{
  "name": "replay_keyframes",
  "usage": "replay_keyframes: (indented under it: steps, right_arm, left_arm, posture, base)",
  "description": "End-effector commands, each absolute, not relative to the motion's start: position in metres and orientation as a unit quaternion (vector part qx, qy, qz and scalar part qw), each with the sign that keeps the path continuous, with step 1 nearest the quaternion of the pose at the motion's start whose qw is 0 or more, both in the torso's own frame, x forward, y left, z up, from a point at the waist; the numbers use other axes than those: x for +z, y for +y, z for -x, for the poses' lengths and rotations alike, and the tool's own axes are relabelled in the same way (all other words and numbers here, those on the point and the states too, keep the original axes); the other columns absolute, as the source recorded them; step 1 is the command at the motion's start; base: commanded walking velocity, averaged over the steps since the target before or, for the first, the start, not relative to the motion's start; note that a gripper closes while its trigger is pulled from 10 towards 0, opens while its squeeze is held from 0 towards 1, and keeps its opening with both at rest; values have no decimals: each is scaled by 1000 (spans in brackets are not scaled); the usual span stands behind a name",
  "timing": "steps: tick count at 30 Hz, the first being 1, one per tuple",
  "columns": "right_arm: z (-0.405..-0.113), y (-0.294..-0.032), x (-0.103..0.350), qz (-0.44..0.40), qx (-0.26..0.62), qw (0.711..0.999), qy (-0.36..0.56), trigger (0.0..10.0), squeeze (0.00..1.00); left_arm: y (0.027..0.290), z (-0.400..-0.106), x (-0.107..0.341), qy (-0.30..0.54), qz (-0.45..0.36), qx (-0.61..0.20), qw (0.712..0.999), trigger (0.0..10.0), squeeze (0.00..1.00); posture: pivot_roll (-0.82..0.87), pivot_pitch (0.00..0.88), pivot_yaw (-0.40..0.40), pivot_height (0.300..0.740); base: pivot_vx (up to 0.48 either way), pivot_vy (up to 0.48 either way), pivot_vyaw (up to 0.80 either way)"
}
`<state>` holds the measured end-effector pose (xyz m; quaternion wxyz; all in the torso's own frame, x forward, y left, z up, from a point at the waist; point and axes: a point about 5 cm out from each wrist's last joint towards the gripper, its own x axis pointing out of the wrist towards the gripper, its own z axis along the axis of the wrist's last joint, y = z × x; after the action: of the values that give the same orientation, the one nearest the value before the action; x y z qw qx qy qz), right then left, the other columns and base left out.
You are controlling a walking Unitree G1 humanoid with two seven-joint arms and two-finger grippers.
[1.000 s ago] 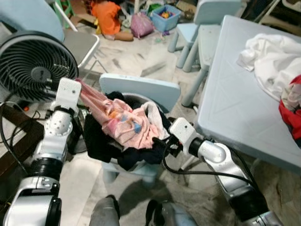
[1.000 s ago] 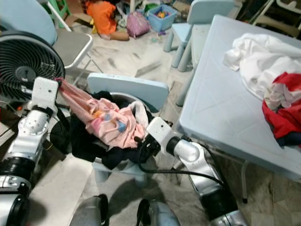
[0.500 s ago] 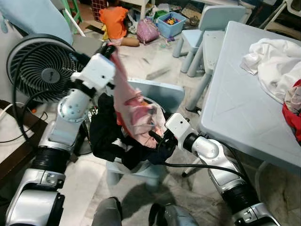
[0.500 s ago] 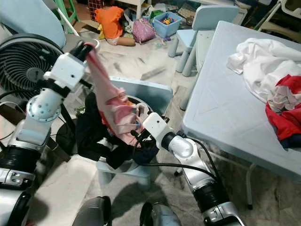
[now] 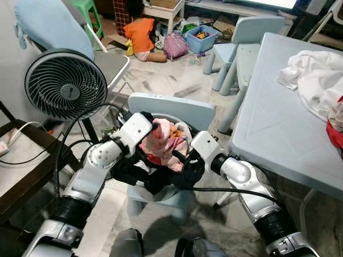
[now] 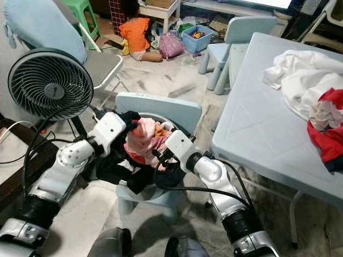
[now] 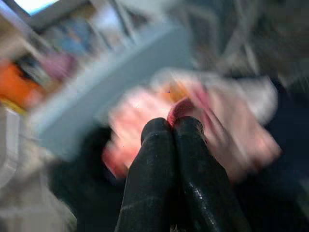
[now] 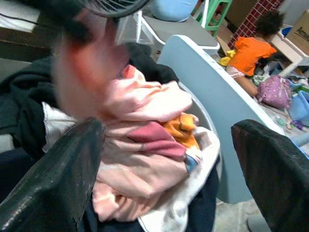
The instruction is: Hang hanger
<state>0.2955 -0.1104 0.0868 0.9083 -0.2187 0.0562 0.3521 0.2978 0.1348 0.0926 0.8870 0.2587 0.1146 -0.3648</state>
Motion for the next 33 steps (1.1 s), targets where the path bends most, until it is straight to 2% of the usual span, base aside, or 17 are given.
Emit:
replay_keyframes:
  steps: [1,8,10,16,17,18,20,21,22,27,29,30,31,33]
  right_arm:
    - [-298,-114,88,220,347,910,56,10000,0]
    - [-295,-115,89,225,350,908,55,10000,0]
    - [-293,-119,87,227,347,908,59,10000,0]
    - [-290,-122,85,229,343,909,64,10000,0]
    - [-290,-121,84,229,343,908,65,10000,0]
    - [-290,-121,84,229,343,908,65,10000,0]
    - [-290,-119,84,229,345,908,64,10000,0]
    - [-291,-117,84,229,348,907,63,10000,0]
    - [-291,-116,84,230,349,907,63,10000,0]
    - [-291,-115,85,231,349,906,61,10000,0]
    - [-290,-116,84,233,348,906,62,10000,0]
    - [-290,-116,84,233,348,906,62,10000,0]
    - [-289,-117,84,234,347,906,62,10000,0]
    - [-289,-117,83,234,346,906,62,10000,0]
  left_arm:
    - [132,-292,82,144,-272,-391,868,0,0]
    - [120,-283,70,162,-288,-430,840,0,0]
    - [116,-265,60,208,-284,-463,814,0,0]
    - [125,-248,51,239,-285,-463,804,0,0]
    - [131,-242,48,250,-280,-463,803,7294,0]
    - [131,-242,48,250,-280,-463,803,7294,0]
    - [133,-237,49,258,-268,-460,806,3373,0]
    - [134,-237,51,248,-276,-448,813,2627,0]
    - [134,-236,52,247,-272,-446,816,0,0]
    - [136,-232,51,254,-252,-411,839,0,0]
    - [140,-230,50,271,-210,-353,870,0,0]
    - [141,-230,50,281,-195,-338,877,2667,0]
    - [141,-231,50,281,-190,-331,881,10000,0]
    - [142,-231,54,273,-193,-334,881,10000,0]
  posture:
    - [21,50,-63,740]
    - [7,64,-63,740]
    - [1,71,-59,740]
    - [4,83,-58,740]
    - [7,86,-59,740]
    - [7,86,-59,740]
    - [16,90,-62,740]
    - [19,91,-62,740]
    - [19,91,-62,740]
    - [20,91,-62,740]
    - [21,95,-61,740]
    - [22,96,-59,740]
    - [22,96,-59,740]
    - [25,96,-60,740]
  base:
    - [0,0,0]
    - [0,0,0]
    - [0,0,0]
    - [0,0,0]
    - [0,0,0]
    - [0,0,0]
    - [0,0,0]
    - [0,0,0]
    - [0,0,0]
    - [0,0,0]
    - [0,0,0]
    - [0,0,0]
    - [0,0,0]
    - [0,0,0]
